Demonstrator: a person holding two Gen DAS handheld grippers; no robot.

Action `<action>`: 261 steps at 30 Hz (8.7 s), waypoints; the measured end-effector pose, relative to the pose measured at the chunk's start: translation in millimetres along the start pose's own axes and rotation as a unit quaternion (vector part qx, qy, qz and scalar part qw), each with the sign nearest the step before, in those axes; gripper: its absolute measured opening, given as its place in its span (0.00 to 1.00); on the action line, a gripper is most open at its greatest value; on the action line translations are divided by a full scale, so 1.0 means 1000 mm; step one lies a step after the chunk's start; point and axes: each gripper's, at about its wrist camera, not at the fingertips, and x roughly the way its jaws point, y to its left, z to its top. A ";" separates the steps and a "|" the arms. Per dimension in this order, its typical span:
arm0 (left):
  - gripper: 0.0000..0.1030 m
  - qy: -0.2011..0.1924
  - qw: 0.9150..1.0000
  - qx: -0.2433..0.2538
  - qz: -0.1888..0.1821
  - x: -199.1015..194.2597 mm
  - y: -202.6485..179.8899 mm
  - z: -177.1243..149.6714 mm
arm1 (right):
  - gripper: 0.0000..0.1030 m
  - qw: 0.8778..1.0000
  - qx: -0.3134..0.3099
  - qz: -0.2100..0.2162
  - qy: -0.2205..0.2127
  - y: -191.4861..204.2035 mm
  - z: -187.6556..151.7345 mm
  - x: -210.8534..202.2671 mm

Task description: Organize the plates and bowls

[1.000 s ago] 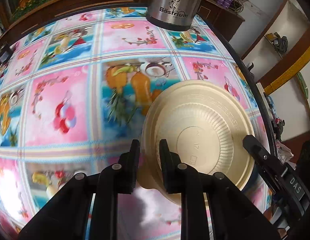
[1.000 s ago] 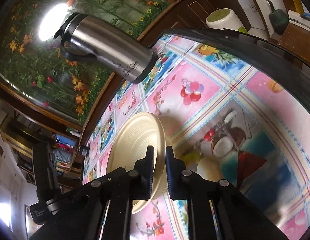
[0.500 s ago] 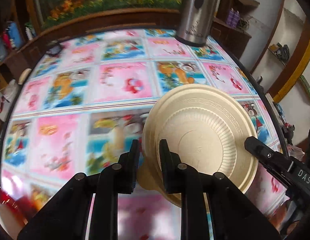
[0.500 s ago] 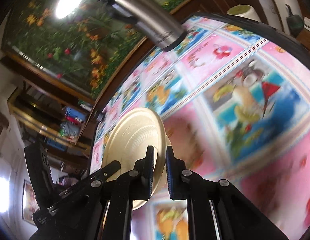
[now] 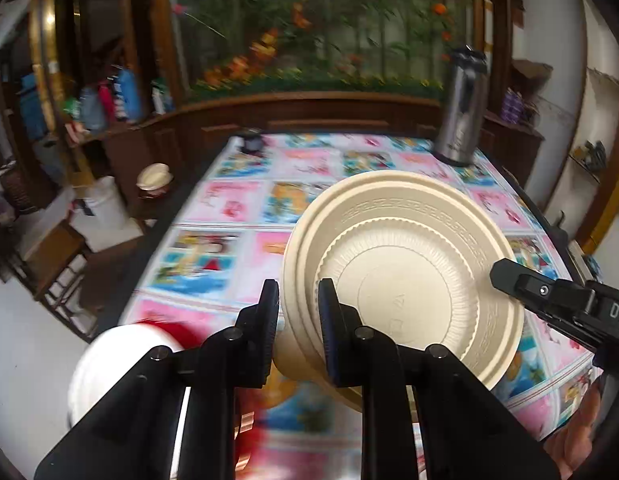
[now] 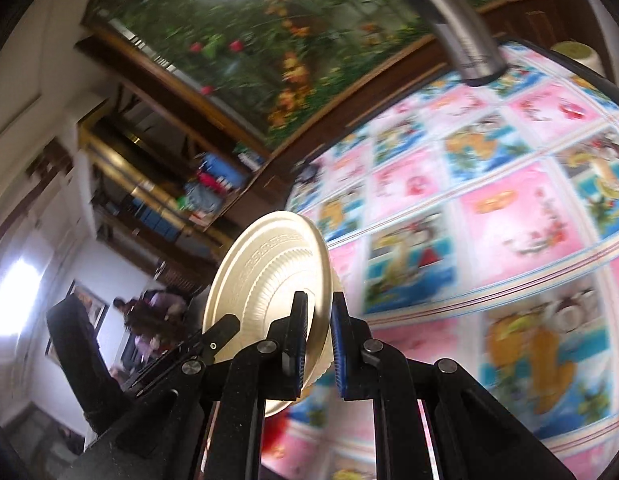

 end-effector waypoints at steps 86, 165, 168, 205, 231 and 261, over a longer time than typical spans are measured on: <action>0.82 0.024 0.997 0.017 -0.077 0.028 -0.045 -0.056 | 0.87 0.956 -0.125 -0.251 -0.085 -0.064 -0.044 -0.015; 0.82 -0.045 0.971 -0.123 0.201 -0.064 0.143 -0.135 | 0.87 0.938 -0.346 0.020 -0.021 0.154 -0.199 0.040; 0.82 -0.045 0.972 -0.122 0.198 -0.063 0.144 -0.134 | 0.87 0.939 -0.344 0.020 -0.020 0.155 -0.197 0.041; 0.82 -0.024 0.968 -0.138 0.207 -0.051 0.167 -0.146 | 0.87 0.947 -0.321 0.015 -0.012 0.148 -0.191 0.056; 0.82 -0.014 0.968 -0.145 0.207 -0.047 0.177 -0.153 | 0.87 0.946 -0.323 0.015 -0.007 0.147 -0.193 0.060; 0.82 -0.002 0.968 -0.144 0.207 -0.040 0.181 -0.157 | 0.87 0.946 -0.323 0.015 0.001 0.147 -0.196 0.064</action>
